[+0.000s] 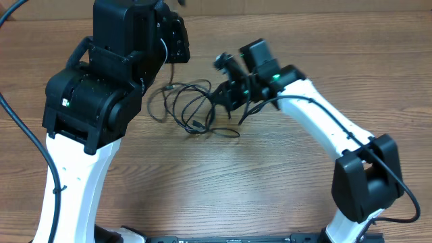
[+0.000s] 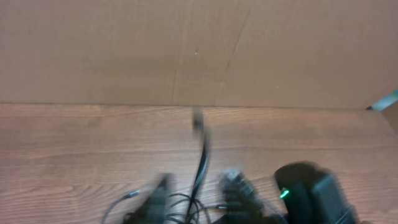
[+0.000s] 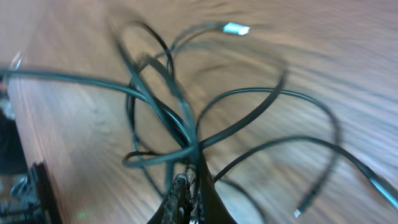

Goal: Untangle cables

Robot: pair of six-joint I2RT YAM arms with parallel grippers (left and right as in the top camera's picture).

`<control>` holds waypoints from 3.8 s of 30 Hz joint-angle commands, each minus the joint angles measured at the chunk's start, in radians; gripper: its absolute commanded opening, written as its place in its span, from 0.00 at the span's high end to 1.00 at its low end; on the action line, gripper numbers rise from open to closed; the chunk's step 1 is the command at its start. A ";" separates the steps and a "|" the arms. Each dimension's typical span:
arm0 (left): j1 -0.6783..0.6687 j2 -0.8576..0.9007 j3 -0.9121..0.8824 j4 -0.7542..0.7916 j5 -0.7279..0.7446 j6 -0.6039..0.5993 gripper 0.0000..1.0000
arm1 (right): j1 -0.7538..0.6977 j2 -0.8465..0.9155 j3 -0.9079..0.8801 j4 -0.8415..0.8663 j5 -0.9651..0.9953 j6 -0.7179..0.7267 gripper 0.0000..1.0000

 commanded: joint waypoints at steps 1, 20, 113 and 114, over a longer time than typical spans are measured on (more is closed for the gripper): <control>0.005 -0.022 0.027 -0.008 0.000 0.048 0.37 | -0.067 0.002 -0.003 -0.003 -0.068 -0.002 0.96; 0.003 0.089 0.025 -0.158 0.037 0.081 0.47 | -0.124 -0.019 -0.001 -0.182 -0.006 -0.054 0.06; 0.123 -0.187 -0.866 0.379 0.378 0.449 0.96 | 0.024 -0.019 -0.004 -0.157 0.133 0.055 0.00; 0.122 -0.187 -0.854 0.365 0.378 0.449 0.96 | 0.027 -0.019 -0.004 -0.151 0.133 0.061 0.00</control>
